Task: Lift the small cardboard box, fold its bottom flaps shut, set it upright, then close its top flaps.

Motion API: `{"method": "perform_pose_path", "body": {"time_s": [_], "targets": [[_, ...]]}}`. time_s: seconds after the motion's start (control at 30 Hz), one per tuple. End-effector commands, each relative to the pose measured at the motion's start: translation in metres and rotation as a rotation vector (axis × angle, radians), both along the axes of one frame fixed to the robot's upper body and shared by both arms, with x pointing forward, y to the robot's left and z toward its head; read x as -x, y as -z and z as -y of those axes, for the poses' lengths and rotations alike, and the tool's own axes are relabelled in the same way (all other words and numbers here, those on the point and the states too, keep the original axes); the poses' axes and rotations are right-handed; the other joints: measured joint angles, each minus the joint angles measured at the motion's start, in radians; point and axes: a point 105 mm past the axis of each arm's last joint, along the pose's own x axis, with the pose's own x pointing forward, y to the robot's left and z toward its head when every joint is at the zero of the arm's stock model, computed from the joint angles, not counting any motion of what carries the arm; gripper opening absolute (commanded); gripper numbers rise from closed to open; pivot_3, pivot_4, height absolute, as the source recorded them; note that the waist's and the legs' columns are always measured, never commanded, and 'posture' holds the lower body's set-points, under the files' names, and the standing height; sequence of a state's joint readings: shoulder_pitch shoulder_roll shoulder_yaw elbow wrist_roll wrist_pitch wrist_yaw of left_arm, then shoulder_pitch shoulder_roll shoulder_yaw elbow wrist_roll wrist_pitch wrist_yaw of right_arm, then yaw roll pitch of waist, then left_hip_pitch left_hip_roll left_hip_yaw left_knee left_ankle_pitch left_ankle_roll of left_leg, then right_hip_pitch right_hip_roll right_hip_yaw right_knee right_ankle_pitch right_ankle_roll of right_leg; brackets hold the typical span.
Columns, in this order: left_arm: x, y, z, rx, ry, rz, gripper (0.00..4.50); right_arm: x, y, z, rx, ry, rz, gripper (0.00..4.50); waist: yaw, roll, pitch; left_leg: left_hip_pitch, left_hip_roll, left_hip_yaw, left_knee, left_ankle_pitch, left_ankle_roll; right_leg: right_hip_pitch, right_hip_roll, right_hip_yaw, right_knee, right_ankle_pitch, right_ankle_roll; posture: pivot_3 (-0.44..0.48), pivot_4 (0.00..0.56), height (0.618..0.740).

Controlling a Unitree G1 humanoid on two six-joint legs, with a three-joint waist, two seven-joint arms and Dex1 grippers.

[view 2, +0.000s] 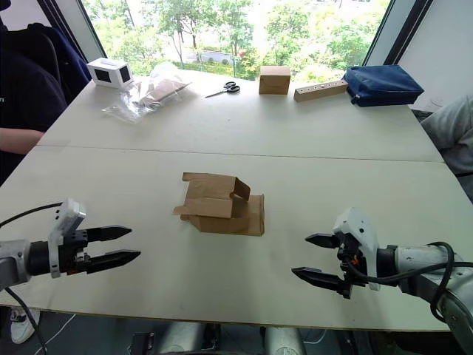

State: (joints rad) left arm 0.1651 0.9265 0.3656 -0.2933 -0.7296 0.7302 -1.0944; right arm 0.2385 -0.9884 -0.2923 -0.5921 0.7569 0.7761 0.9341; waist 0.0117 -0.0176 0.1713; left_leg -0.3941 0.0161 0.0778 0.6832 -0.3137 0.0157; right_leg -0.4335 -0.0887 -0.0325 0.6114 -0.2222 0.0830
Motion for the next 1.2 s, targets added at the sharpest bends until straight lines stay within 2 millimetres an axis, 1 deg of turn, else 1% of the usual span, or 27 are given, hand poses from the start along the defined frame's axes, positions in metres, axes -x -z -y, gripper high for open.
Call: {"method": "perform_pose_path", "body": {"time_s": [0.03,0.2,0.33,0.4,0.63,0.77,0.9,0.97,1.07,1.1,1.2], "targets": [[0.001,-0.007,0.001,-0.010,0.034,0.022,4.50,-0.001,-0.007,-0.004,-0.012,-0.014,0.030,4.44,-0.001,0.000,0.000,0.000,0.000,0.000,0.000,0.000,0.000,0.000,0.000,0.000,0.000,0.000,0.000,0.000,0.150,0.740],[0.004,-0.008,0.005,0.033,0.046,-0.008,4.50,-0.009,-0.004,-0.003,0.028,0.020,0.048,4.44,0.000,0.000,0.000,0.000,0.000,0.000,0.000,0.000,0.000,0.000,0.000,0.000,0.001,0.000,0.000,0.000,0.150,0.740],[0.002,-0.009,0.003,0.017,0.043,0.000,4.50,-0.009,-0.008,-0.005,-0.018,0.019,0.034,4.44,0.001,0.000,0.000,0.000,0.000,0.000,0.000,0.000,0.000,0.000,0.000,0.000,0.001,0.000,0.000,0.000,0.150,0.740],[0.001,-0.009,0.002,0.021,0.039,-0.001,4.50,-0.011,-0.007,-0.002,-0.001,0.020,0.058,4.44,0.001,0.000,0.000,0.000,0.000,0.000,0.000,0.000,0.000,0.000,0.000,0.000,0.001,0.000,0.000,0.000,0.150,0.740],[-0.003,-0.012,-0.003,0.028,0.020,0.002,4.50,-0.016,-0.009,0.001,0.017,0.026,0.111,4.44,0.000,0.000,0.000,0.000,0.000,0.000,0.000,0.000,0.000,0.000,0.000,0.000,0.001,0.000,0.000,0.000,0.150,0.740],[-0.007,-0.015,-0.006,0.032,0.011,0.007,4.50,-0.013,-0.008,-0.001,0.009,0.008,0.088,4.44,0.001,0.000,0.000,0.001,0.000,0.000,0.000,0.000,0.000,0.001,0.001,0.000,0.001,0.000,0.000,0.000,0.150,0.740],[-0.014,-0.016,-0.012,0.001,-0.034,0.017,4.50,-0.017,-0.007,0.000,0.014,0.027,0.093,4.44,0.001,0.000,0.000,0.001,0.000,0.000,0.000,0.000,0.000,0.001,0.001,0.000,0.001,0.000,0.000,0.000,0.150,0.740],[-0.018,-0.015,-0.016,-0.012,-0.065,-0.015,4.50,-0.018,-0.007,0.001,0.014,0.034,0.095,4.44,0.001,0.000,0.000,0.001,0.000,0.000,0.000,0.000,0.000,0.001,0.001,0.000,0.001,0.000,0.000,0.000,0.150,0.740],[-0.025,-0.029,-0.015,0.081,-0.072,-0.027,4.50,-0.022,-0.011,0.002,0.021,0.051,0.136,4.44,0.002,0.000,0.000,0.001,0.000,0.000,0.000,0.000,0.000,0.001,0.001,0.000,0.001,0.000,0.000,0.000,0.150,0.740],[-0.028,-0.031,-0.015,0.112,-0.088,-0.068,4.50,-0.023,-0.013,0.002,0.019,0.052,0.146,4.44,0.002,0.000,0.000,0.001,0.000,0.000,0.000,0.000,0.000,0.001,0.001,0.000,0.001,0.000,0.000,0.000,0.150,0.740],[-0.043,-0.039,-0.006,0.192,-0.091,-0.229,4.50,-0.027,-0.034,-0.009,-0.021,0.018,0.220,4.44,0.002,-0.001,0.000,0.002,0.000,0.000,0.001,0.000,0.000,0.002,0.001,0.000,0.002,0.000,0.001,0.000,0.150,0.740]]}}
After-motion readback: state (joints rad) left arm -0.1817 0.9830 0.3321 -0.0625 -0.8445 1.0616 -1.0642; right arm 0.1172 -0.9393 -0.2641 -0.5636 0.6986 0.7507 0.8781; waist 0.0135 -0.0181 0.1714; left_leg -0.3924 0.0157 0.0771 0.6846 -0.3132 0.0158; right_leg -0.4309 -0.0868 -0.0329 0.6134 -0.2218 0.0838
